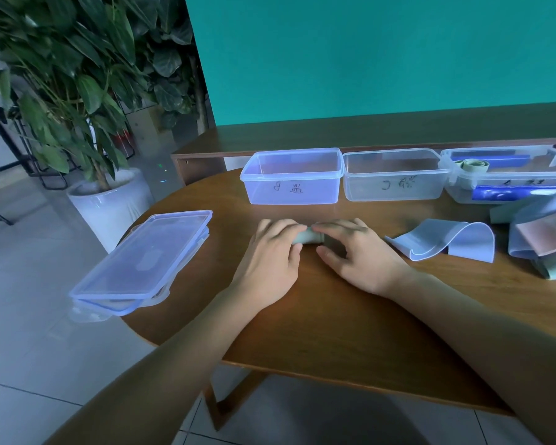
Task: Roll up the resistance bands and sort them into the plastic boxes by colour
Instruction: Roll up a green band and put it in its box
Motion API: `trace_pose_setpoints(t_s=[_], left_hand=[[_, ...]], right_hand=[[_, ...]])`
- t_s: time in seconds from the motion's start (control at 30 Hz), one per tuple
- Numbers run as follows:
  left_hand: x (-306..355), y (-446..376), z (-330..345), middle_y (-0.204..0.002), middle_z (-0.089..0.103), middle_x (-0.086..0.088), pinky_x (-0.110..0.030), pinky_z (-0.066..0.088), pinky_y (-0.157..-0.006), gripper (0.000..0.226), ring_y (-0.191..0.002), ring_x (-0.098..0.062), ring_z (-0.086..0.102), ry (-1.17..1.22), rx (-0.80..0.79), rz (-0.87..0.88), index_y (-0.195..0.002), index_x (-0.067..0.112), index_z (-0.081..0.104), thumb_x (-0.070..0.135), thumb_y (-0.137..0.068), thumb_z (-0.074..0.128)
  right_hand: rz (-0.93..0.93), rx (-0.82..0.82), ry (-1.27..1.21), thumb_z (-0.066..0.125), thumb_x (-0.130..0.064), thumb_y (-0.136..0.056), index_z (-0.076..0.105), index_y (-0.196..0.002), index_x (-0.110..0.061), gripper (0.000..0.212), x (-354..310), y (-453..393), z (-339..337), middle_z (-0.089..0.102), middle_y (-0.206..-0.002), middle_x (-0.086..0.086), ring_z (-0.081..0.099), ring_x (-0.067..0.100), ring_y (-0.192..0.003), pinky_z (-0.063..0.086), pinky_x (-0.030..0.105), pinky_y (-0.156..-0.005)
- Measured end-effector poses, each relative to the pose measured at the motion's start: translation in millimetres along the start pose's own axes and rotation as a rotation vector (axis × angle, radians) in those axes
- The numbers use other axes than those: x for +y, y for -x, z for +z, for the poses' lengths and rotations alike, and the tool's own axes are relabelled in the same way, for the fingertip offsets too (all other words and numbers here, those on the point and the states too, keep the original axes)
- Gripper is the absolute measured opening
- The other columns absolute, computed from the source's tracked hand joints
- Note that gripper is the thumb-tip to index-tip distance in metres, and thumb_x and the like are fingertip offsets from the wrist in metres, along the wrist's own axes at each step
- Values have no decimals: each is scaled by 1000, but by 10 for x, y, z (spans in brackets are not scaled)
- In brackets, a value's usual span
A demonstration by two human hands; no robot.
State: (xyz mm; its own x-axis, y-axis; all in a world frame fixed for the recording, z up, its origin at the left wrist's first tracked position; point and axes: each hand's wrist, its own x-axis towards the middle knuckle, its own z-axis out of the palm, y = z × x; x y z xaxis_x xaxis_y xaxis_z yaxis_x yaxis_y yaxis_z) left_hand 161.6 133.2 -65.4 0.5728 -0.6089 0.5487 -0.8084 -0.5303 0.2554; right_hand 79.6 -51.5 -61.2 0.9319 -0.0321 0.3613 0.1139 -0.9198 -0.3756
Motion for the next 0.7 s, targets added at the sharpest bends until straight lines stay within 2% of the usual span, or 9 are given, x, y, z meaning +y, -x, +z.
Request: trace_pose_setpoints(t_s=[0.17, 0.27, 0.5, 0.6, 0.7], left_hand=[[-84, -114, 67, -132, 60, 7, -36, 43, -104, 39, -118, -19, 46, 31, -24, -29, -135, 18, 60, 21, -97, 60], [-133, -183, 99, -138, 56, 8, -37, 41, -107, 45, -123, -17, 42, 53, -70, -75, -141, 22, 55, 30, -97, 62], [-222, -351, 161, -145, 48, 11, -39, 32, -109, 50, -130, -17, 35, 6, -188, -138, -147, 29, 45, 42, -100, 54], [-268, -420, 188, -142, 49, 10, -39, 33, -108, 46, -128, -17, 37, 13, -196, -145, -144, 29, 48, 42, -100, 54], [-317, -493, 215, -133, 53, 7, -41, 39, -106, 40, -124, -17, 43, 68, -194, -152, -136, 27, 56, 38, -98, 59]], right_hand=[[29, -15, 27, 47, -43, -99, 45, -149, -34, 51, 70, -129, 38, 57, -141, -9, 45, 18, -108, 41, 44, -104], [58, -31, 68, 48, -43, -101, 40, -151, -36, 52, 87, -221, 62, 55, -142, -8, 44, 20, -115, 38, 40, -104], [99, -48, 106, 42, -46, -104, 41, -150, -36, 48, 128, -401, 113, 52, -140, -8, 43, 20, -123, 35, 43, -107], [113, -50, 103, 40, -46, -105, 43, -148, -36, 44, 157, -466, 133, 46, -148, -9, 40, 21, -130, 32, 44, -110], [133, -64, 105, 38, -47, -106, 45, -146, -37, 42, 175, -517, 142, 45, -147, -8, 38, 22, -131, 31, 44, -111]])
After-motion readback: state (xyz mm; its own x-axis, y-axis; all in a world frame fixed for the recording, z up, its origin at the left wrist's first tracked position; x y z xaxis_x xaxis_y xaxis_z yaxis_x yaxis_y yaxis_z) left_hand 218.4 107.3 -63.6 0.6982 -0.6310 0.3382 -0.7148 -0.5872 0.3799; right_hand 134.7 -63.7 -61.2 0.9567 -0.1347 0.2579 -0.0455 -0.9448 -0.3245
